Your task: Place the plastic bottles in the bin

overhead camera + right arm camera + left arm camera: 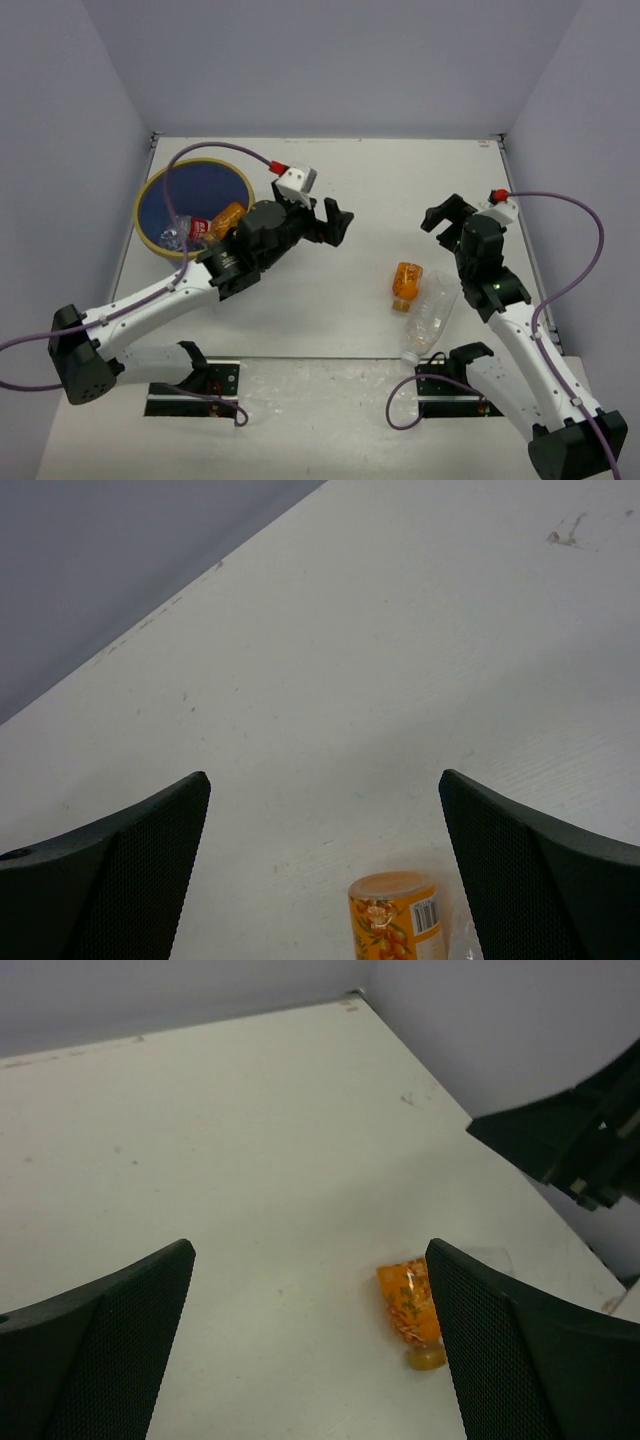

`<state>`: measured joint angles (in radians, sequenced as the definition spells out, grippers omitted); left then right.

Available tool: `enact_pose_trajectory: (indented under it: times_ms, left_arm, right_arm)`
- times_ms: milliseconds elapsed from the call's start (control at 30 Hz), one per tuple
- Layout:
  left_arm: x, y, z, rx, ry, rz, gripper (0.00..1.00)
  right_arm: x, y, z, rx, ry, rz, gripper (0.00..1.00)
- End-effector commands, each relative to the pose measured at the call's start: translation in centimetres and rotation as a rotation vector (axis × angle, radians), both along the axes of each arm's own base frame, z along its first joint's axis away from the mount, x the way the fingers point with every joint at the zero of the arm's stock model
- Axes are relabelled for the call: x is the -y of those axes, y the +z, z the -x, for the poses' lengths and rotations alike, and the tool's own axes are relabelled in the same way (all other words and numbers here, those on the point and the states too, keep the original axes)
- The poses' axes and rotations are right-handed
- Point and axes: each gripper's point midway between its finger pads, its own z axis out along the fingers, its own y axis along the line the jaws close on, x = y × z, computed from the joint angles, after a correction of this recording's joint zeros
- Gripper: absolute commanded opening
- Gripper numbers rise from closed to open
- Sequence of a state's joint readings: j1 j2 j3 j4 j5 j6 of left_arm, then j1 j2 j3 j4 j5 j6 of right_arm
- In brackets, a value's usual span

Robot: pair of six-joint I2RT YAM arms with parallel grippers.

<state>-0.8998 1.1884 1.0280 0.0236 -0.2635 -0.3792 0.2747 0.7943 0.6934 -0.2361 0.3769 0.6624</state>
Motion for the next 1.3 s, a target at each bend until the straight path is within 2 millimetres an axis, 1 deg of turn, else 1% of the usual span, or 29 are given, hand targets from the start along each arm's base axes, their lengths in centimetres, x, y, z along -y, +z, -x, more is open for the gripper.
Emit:
enact_pose_trajectory:
  times_ms: [0,67,100,133,167,200,267,300,367,400,433,467,500,567,600,633,667,700,733,767,833,867,933,1067,1100,1133,1233,1267]
  left_arm:
    - [6.1,-2.0,0.9,0.004,-0.156,0.086,1.00]
    - [8.7,-5.4,0.7,-0.063,-0.201,0.066,1.00]
    - [9.9,-5.9,0.9,-0.067,-0.235,0.072,1.00]
    - [10.6,-6.0,0.8,-0.068,-0.249,0.083,1.00]
    - [11.8,-7.8,0.7,-0.103,-0.260,0.073,1.00]
    - [13.0,-8.8,0.7,-0.119,-0.283,0.073,1.00]
    - [14.9,-9.2,1.3,-0.148,-0.342,0.114,1.00]
    - [15.8,-10.0,1.6,-0.166,-0.372,0.119,1.00]
    - [17.5,-12.3,1.9,-0.213,-0.402,0.107,1.00]
    - [18.1,-13.7,2.0,-0.239,-0.407,0.097,1.00]
    - [18.7,-13.9,2.2,-0.248,-0.428,0.110,1.00]
    - [19.4,-14.6,2.5,-0.266,-0.450,0.117,1.00]
    - [20.1,-15.7,3.0,-0.290,-0.474,0.118,1.00]
    - [21.3,-16.2,3.5,-0.301,-0.513,0.131,1.00]
    - [21.9,-16.8,3.4,-0.311,-0.510,0.122,1.00]
    - [22.2,-17.4,3.5,-0.320,-0.500,0.113,1.00]
    - [22.5,-18.7,3.3,-0.339,-0.484,0.091,1.00]
    - [22.7,-19.6,3.2,-0.352,-0.469,0.074,1.00]
    - [22.8,-19.9,3.1,-0.357,-0.455,0.063,1.00]
    - [22.9,-21.1,2.9,-0.372,-0.432,0.038,1.00]
    - [23.0,-22.7,2.8,-0.397,-0.407,0.010,0.99]
    - [23.0,-23.2,2.6,-0.405,-0.391,0.001,0.95]
    - [23.1,-23.8,2.5,-0.436,-0.366,-0.007,0.79]
    - [23.5,-24.1,2.5,-0.440,-0.334,-0.043,0.57]
    - [23.3,-24.4,2.2,-0.423,-0.291,-0.065,0.53]
    - [23.1,-24.8,2.2,-0.415,-0.272,-0.094,0.46]
    - [22.6,-25.4,2.2,-0.420,-0.254,-0.130,0.25]
    - [22.2,-25.2,2.1,-0.417,-0.241,-0.137,0.17]
  right_arm:
    - [0.9,0.0,0.4,0.021,-0.060,-0.045,0.99]
    - [1.0,-0.1,0.6,0.024,-0.069,-0.053,0.99]
    - [1.1,0.0,0.7,0.030,-0.076,-0.057,0.99]
    - [1.3,0.1,0.7,0.034,-0.083,-0.056,0.99]
    - [1.8,0.3,0.9,0.045,-0.106,-0.054,0.99]
    - [2.0,0.5,1.1,0.056,-0.118,-0.055,0.99]
    - [2.3,0.5,1.2,0.063,-0.133,-0.057,0.99]
    - [2.3,0.4,1.3,0.063,-0.134,-0.060,0.99]
    - [2.4,0.2,1.3,0.059,-0.137,-0.060,0.99]
    - [2.4,0.0,1.3,0.055,-0.138,-0.058,0.99]
    - [2.4,0.0,1.3,0.054,-0.138,-0.058,0.99]
    - [2.4,-0.1,1.2,0.052,-0.138,-0.058,0.99]
    - [2.4,-0.1,1.2,0.048,-0.137,-0.056,0.99]
    - [2.4,-0.1,1.2,0.047,-0.138,-0.054,0.99]
    - [2.3,-0.1,1.1,0.046,-0.134,-0.054,0.99]
    - [2.2,-0.2,1.1,0.043,-0.129,-0.055,0.99]
    - [2.2,-0.2,1.2,0.042,-0.127,-0.055,0.99]
    - [2.2,-0.3,1.2,0.042,-0.126,-0.055,0.99]
    - [2.3,-0.2,1.2,0.045,-0.128,-0.054,0.99]
    - [2.3,-0.1,1.3,0.049,-0.129,-0.055,0.99]
    - [2.3,-0.1,1.3,0.052,-0.131,-0.056,0.99]
    - [2.3,0.0,1.4,0.056,-0.129,-0.057,0.99]
    - [2.3,0.1,1.5,0.061,-0.127,-0.061,0.99]
    - [2.3,0.1,1.6,0.063,-0.125,-0.058,0.99]
    - [2.3,0.2,1.6,0.064,-0.125,-0.058,0.99]
    - [2.3,0.2,1.6,0.065,-0.125,-0.058,0.99]
    - [2.3,0.2,1.6,0.066,-0.125,-0.062,0.99]
    - [2.2,0.2,1.6,0.066,-0.120,-0.063,0.99]
